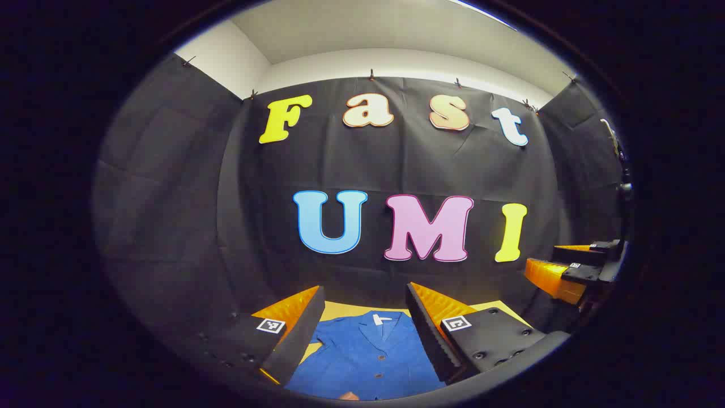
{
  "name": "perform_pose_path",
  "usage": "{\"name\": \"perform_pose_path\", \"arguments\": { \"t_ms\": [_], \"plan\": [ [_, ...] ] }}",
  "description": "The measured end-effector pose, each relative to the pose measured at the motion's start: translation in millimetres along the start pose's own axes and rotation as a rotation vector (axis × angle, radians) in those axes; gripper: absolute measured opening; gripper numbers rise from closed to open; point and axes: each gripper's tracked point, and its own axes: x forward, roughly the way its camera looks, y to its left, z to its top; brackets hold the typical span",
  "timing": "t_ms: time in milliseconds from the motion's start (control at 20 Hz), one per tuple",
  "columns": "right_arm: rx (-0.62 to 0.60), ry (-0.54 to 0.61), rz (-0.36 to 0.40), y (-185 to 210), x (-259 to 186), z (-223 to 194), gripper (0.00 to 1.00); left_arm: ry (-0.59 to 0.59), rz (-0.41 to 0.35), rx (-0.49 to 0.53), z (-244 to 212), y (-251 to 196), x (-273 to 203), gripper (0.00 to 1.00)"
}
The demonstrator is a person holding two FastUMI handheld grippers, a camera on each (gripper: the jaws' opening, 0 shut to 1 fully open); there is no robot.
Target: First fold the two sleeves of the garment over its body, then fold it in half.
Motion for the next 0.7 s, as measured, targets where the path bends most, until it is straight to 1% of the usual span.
{"name": "perform_pose_path", "arguments": {
  "t_ms": [50, 150, 200, 250, 300, 400, 500, 600, 700],
  "plan": [
    [0.003, -0.003, 0.017, 4, 4, 2, 0.92, 0.003, 0.015, -0.009, 0, 4, 0, 0.84],
    [-0.008, -0.007, 0.024, 3, 7, 5, 1.00, -0.006, 0.032, -0.017, 4, 11, 1, 0.84],
    [-0.014, -0.015, 0.020, 2, 8, 8, 0.92, -0.014, 0.036, -0.015, 7, 13, 1, 0.84],
    [-0.017, -0.019, 0.015, 1, 9, 9, 0.96, -0.018, 0.042, -0.010, 7, 16, 1, 0.84],
    [-0.017, -0.024, 0.010, -1, 9, 11, 0.96, -0.023, 0.044, -0.005, 9, 18, 2, 0.84],
    [-0.019, -0.031, -0.007, -4, 9, 15, 0.96, -0.034, 0.037, -0.002, 13, 17, 6, 0.84],
    [-0.028, -0.036, -0.026, -9, 8, 18, 1.00, -0.040, 0.017, -0.003, 14, 14, 9, 0.84],
    [-0.036, -0.040, -0.049, -15, 6, 20, 1.00, -0.043, -0.001, 0.002, 15, 11, 11, 0.84],
    [-0.030, -0.039, -0.070, -21, 3, 22, 0.96, -0.048, -0.018, 0.005, 17, 8, 12, 0.84]
  ]
}}
